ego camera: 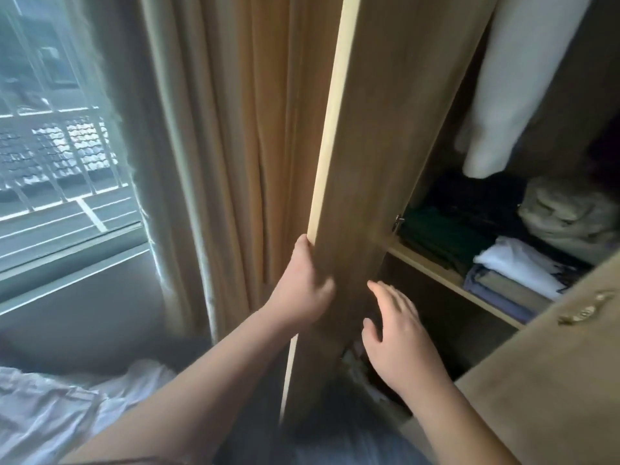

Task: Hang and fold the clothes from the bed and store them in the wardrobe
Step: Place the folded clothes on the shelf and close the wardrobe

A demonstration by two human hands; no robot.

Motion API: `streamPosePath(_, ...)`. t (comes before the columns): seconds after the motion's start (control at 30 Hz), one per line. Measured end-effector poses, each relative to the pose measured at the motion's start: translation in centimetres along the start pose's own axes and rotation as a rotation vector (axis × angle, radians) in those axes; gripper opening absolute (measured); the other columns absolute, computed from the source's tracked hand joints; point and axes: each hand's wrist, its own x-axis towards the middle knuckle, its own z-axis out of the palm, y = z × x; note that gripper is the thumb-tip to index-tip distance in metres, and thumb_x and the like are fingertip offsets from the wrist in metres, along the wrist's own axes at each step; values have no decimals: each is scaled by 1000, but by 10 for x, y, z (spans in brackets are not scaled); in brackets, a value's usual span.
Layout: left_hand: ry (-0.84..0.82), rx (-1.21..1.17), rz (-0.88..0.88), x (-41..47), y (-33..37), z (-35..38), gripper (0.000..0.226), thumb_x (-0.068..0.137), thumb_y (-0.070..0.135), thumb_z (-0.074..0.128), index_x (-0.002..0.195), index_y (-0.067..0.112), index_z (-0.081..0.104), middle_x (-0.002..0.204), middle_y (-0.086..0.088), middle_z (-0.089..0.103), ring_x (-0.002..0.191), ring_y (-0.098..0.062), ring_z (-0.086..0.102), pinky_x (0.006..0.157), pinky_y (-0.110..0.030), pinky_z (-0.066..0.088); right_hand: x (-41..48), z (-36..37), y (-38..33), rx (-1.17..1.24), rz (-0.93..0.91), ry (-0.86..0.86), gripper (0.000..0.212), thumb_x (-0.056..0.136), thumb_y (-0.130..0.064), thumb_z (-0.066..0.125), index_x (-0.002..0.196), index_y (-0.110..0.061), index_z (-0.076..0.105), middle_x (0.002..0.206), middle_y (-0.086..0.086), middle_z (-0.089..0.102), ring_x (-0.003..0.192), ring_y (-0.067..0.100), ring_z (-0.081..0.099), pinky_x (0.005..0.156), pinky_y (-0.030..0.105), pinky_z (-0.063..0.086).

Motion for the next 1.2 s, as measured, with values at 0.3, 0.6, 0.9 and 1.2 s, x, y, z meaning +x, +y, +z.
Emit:
streamPosePath(0.3,-40,1,238,-54,45,106,96,79,27,66,150,17,3,144,2,21,136,-19,28,119,-36,25,-40,-78,63,-22,-36,302,54,93,-22,52,144,-27,39,145,-6,47,136,11,41,108,26,36)
streamPosePath(0.6,-301,190,498,-24,108,229,76,87,16,59,152,10,21,149,-11,31,136,-29,35,114,-42,35,-52,-151,160,56,-134,520,57,89,-8,51,145,-13,43,147,-1,48,138,10,43,113,29,37)
streamPosePath(0.9,-179,390,618,52,150,340,77,79,9,65,150,14,36,149,-19,35,138,-41,32,111,-54,36,-11,-217,287,-348,-190,433,61,88,-11,41,149,-17,41,160,-3,31,151,16,18,117,42,33)
streamPosePath(1.2,-63,474,700,88,142,376,77,75,13,68,148,19,44,144,-17,46,132,-42,39,107,-51,42,52,-268,333,-985,-504,247,66,92,-23,35,155,-8,25,165,8,17,153,24,7,123,50,9)
